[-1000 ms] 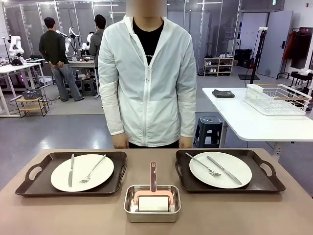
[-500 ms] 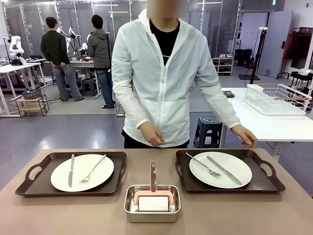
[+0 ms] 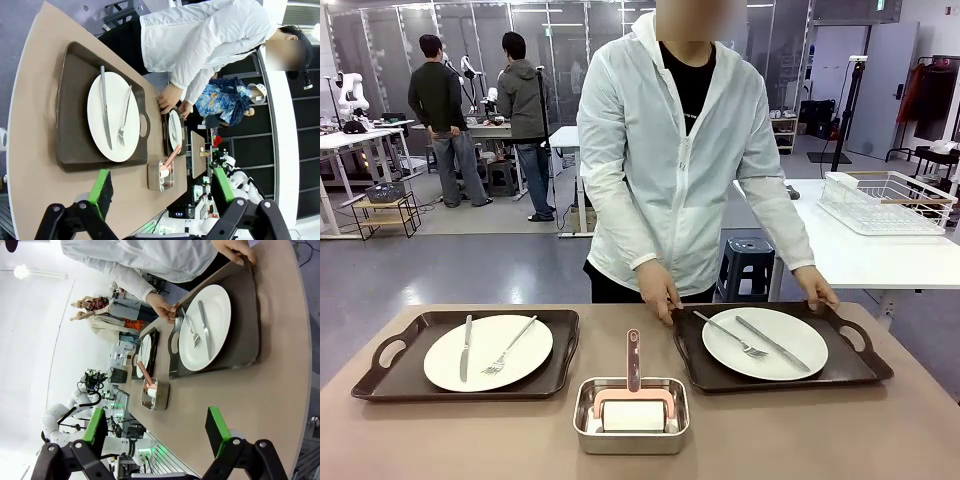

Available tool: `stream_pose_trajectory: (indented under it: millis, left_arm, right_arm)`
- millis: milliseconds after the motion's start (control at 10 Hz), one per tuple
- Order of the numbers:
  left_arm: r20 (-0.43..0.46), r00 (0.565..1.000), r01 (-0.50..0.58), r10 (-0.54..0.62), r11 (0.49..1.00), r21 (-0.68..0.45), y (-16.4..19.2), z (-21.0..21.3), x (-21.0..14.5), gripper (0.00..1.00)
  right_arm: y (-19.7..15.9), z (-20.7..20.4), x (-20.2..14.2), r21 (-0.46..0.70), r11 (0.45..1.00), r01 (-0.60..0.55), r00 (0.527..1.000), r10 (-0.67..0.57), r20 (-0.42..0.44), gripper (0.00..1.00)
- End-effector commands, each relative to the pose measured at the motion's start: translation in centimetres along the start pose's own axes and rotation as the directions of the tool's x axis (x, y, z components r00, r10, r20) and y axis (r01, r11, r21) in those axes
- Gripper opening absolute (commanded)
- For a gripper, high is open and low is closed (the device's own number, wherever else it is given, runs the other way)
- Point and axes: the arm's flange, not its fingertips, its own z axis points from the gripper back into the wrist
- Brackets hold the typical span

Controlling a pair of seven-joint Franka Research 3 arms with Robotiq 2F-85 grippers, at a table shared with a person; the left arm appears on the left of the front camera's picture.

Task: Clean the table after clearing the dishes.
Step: When the left (or right) Handle tray is removed, use the left hand (or right hand) to clean the left (or right) side of the table with the Lint Roller.

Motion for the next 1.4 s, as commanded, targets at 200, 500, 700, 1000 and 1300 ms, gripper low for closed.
stream_pose_trajectory:
  millis: [200,500,700,1000,1300]
  left_arm:
    - [0.005,1.000,0.002,-0.002,1.000,-0.014,-0.06,0.15,-0.06,1.00]
    - [0.005,1.000,0.002,-0.002,1.000,-0.014,-0.06,0.15,-0.06,1.00]
    - [0.005,1.000,0.002,-0.002,1.000,-0.014,-0.06,0.15,-0.06,1.00]
    - [0.005,1.000,0.002,-0.002,1.000,-0.014,-0.06,0.15,-0.06,1.00]
    - [0.005,1.000,0.002,-0.002,1.000,-0.014,-0.06,0.15,-0.06,1.00]
  right_arm:
    - [0.22,-0.01,0.30,0.004,1.000,-0.007,1.000,0.007,0.001,1.00]
    - [0.22,-0.01,0.30,0.004,1.000,-0.007,1.000,0.007,0.001,1.00]
    - [0.22,-0.01,0.30,0.004,1.000,-0.007,1.000,0.007,0.001,1.00]
    - [0.22,-0.01,0.30,0.004,1.000,-0.007,1.000,0.007,0.001,1.00]
    - [0.22,-0.01,0.30,0.004,1.000,-0.007,1.000,0.007,0.001,1.00]
